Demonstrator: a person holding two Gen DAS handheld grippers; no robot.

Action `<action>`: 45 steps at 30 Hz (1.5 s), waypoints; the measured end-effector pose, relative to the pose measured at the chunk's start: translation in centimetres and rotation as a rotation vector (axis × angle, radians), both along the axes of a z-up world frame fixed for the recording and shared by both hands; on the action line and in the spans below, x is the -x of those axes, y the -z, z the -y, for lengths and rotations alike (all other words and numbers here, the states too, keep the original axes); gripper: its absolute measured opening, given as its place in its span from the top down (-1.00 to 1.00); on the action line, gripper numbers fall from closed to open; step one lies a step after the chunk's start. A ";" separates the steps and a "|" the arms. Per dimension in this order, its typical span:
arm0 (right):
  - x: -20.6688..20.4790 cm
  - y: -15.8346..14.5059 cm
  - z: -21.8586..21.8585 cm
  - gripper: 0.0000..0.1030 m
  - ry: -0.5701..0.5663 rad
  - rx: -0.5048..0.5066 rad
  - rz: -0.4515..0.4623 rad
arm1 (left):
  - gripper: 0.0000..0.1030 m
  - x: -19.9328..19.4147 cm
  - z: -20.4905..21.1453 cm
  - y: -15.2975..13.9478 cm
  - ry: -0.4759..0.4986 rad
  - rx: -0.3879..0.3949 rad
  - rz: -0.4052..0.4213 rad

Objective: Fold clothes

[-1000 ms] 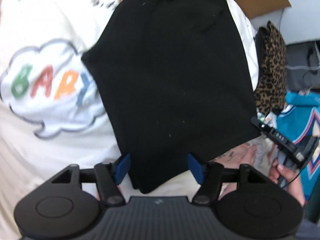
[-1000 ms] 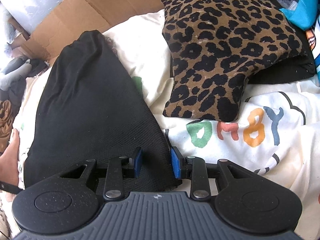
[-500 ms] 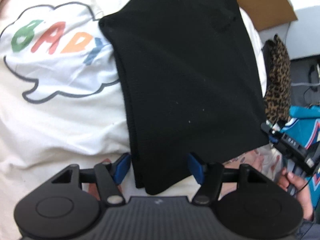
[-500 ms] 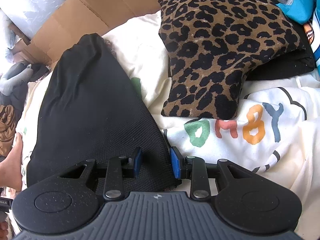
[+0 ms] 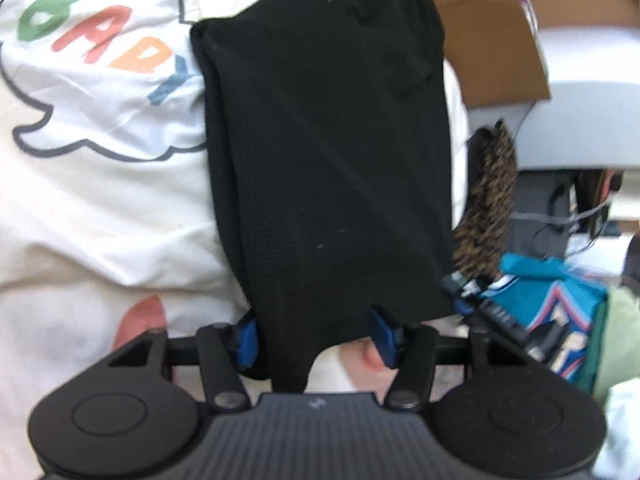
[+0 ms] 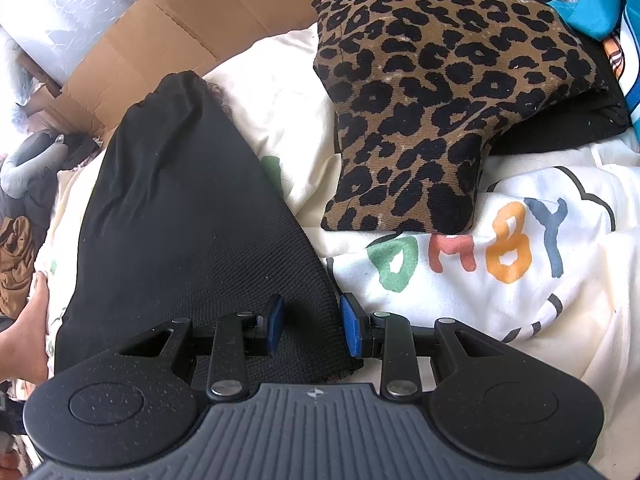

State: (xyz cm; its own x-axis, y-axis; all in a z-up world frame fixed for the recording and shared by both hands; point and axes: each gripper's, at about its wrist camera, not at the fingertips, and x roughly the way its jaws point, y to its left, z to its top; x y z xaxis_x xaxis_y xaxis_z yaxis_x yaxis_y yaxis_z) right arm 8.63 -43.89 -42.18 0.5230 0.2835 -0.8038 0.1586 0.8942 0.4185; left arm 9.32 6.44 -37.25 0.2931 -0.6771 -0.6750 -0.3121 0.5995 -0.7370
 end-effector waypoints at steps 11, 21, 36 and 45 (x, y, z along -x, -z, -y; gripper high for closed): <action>0.3 0.2 0.2 0.27 0.018 -0.024 0.008 | -0.13 0.3 -1.9 3.0 -0.181 0.157 -0.058; 0.4 0.3 0.1 0.27 0.018 -0.022 0.012 | -0.14 -2.0 -2.8 3.3 -0.189 0.109 -0.005; 0.5 0.3 0.1 0.27 0.018 -0.029 0.018 | 0.00 -1.3 -0.5 3.9 -0.133 0.186 -0.023; 0.9 0.2 1.1 0.28 0.039 -0.068 0.019 | 0.12 -0.5 -0.8 3.2 -0.176 0.256 -0.025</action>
State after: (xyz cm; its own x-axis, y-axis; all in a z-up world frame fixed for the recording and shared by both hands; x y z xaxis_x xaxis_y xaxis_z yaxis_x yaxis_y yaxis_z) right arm 7.76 -44.99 -42.36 0.5500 0.3160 -0.7730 0.1844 0.8568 0.4815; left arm 9.86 7.26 -40.50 0.4063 -0.7668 -0.4970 -0.4142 0.3304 -0.8481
